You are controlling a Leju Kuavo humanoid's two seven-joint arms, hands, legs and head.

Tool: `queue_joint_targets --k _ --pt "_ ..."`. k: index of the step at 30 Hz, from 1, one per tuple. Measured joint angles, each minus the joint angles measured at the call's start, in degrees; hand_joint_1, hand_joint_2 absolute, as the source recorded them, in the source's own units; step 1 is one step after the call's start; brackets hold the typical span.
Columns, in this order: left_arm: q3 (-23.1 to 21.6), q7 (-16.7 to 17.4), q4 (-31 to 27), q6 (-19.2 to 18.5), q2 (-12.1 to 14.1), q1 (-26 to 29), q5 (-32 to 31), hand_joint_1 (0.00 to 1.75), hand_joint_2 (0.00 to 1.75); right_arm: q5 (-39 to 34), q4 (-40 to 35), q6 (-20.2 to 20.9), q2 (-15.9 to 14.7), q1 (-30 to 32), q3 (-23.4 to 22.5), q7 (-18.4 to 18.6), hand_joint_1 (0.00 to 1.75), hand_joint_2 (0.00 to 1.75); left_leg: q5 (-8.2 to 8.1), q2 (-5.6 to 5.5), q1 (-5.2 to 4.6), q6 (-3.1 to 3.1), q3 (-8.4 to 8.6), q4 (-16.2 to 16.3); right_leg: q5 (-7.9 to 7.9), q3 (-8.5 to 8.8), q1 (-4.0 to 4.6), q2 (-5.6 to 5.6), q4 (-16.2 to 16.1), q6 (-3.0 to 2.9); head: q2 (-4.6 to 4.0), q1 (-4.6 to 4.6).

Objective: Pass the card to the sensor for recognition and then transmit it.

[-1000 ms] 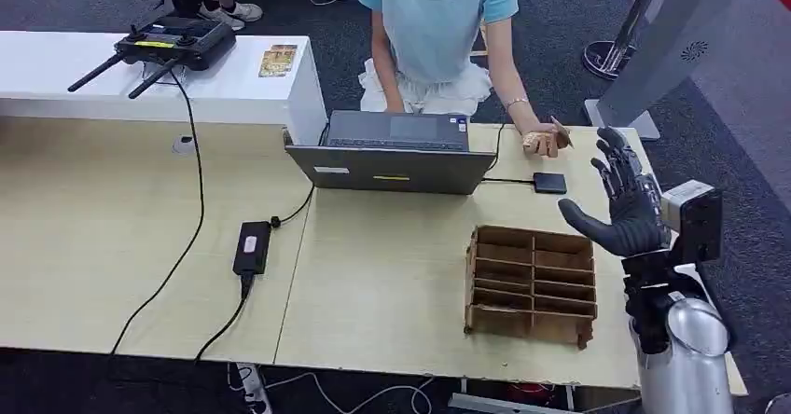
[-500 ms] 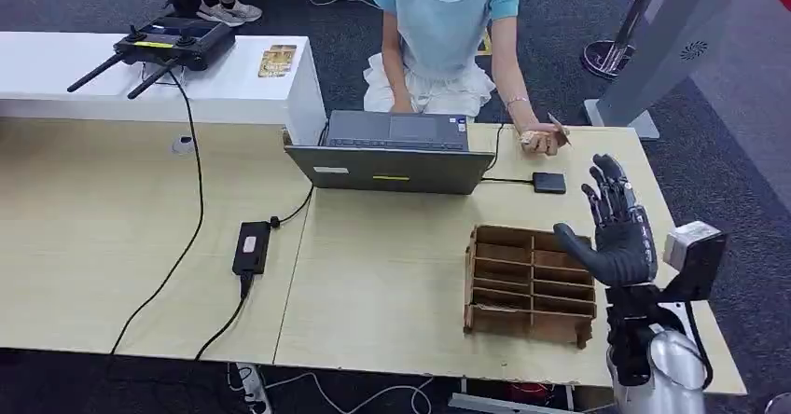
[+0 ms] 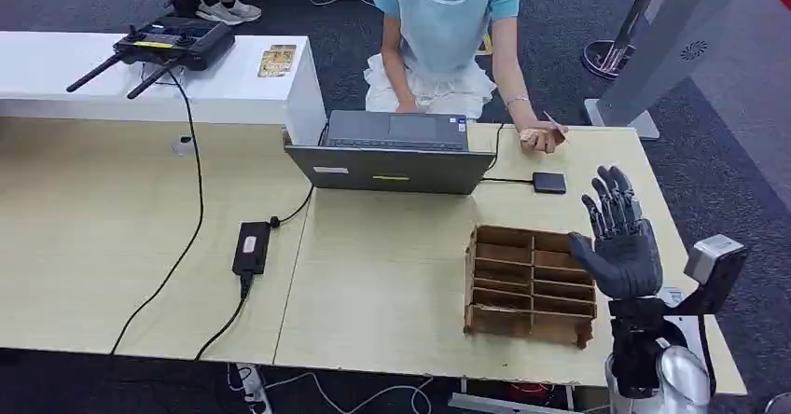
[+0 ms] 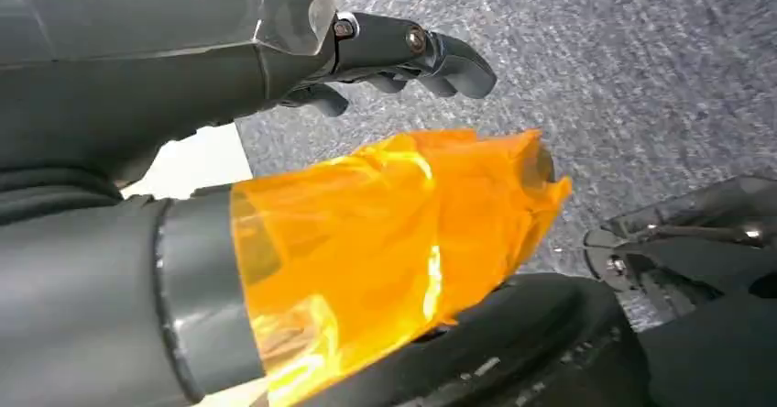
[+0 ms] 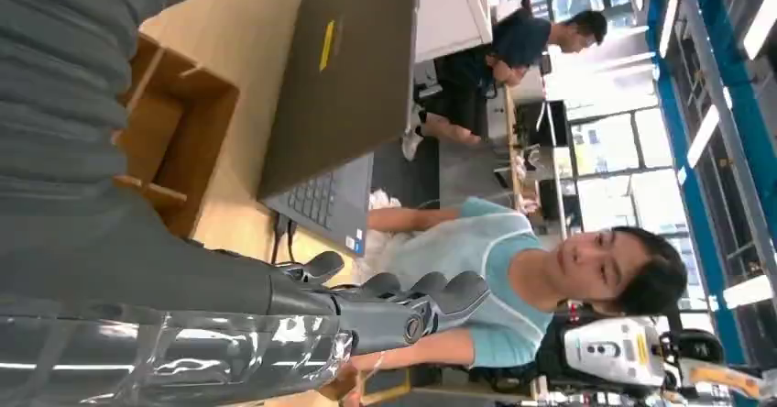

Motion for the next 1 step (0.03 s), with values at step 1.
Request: queue_joint_targets --k 1 --pt "0.0 0.0 0.0 0.0 0.0 0.0 0.0 0.00 0.00 -0.1 0.0 0.3 -0.2 0.4 0.0 -0.3 0.00 1.75 0.00 -0.01 0.00 0.00 0.00 0.0 0.00 0.00 0.00 -0.01 0.0 0.00 0.02 0.02"
